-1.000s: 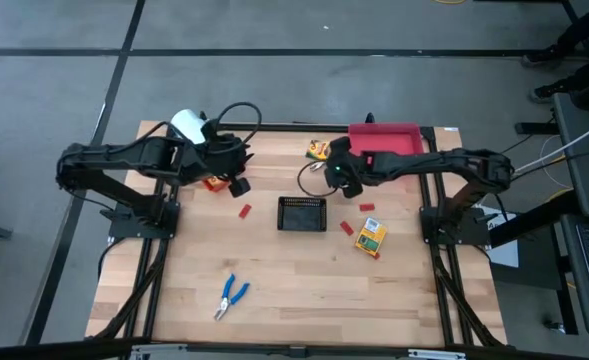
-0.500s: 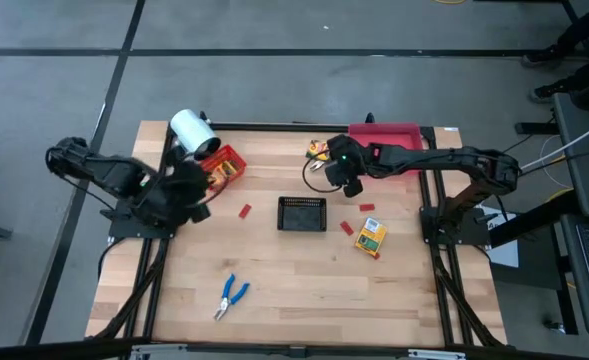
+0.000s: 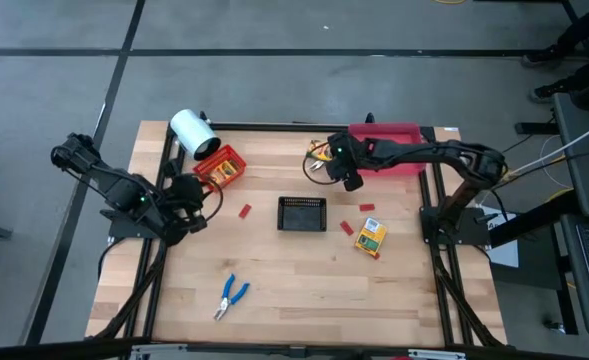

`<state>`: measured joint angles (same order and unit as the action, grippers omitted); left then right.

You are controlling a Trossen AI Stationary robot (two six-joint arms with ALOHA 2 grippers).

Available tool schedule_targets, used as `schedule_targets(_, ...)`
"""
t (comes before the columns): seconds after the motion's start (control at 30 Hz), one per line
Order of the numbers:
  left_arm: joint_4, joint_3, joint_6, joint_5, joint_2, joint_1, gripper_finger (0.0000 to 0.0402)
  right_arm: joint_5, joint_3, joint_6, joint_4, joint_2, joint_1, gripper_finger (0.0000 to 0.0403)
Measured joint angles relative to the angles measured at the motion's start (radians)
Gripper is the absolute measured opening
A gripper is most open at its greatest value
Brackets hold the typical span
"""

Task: Pick & Place School Supplies
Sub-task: Put the top crayon box into the red bin

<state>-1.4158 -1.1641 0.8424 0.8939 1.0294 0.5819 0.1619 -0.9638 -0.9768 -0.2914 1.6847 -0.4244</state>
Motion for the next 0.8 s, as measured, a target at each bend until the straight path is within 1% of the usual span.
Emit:
schedule_targets(0.2, 0.002, 0.0, 0.012, -0.007, 0.0, 0.0, 0.0087, 0.029, 0.0, -0.012, 0.048, 0.027, -0.032, 0.0209)
schedule_targets(0.43, 0.003, 0.0, 0.027, -0.02, 0.0, 0.0, 0.0086, 0.04, 0.0, -0.023, 0.043, 0.028, -0.072, 0.0166)
schedule_targets(0.63, 0.004, 0.0, 0.036, -0.021, 0.0, 0.0, 0.0086, 0.006, 0.0, -0.022, 0.041, 0.028, -0.078, 0.0126)
schedule_targets(0.8, 0.005, 0.0, 0.043, -0.023, 0.0, 0.0, 0.0086, 0.002, 0.012, -0.014, 0.039, 0.028, -0.078, 0.0116)
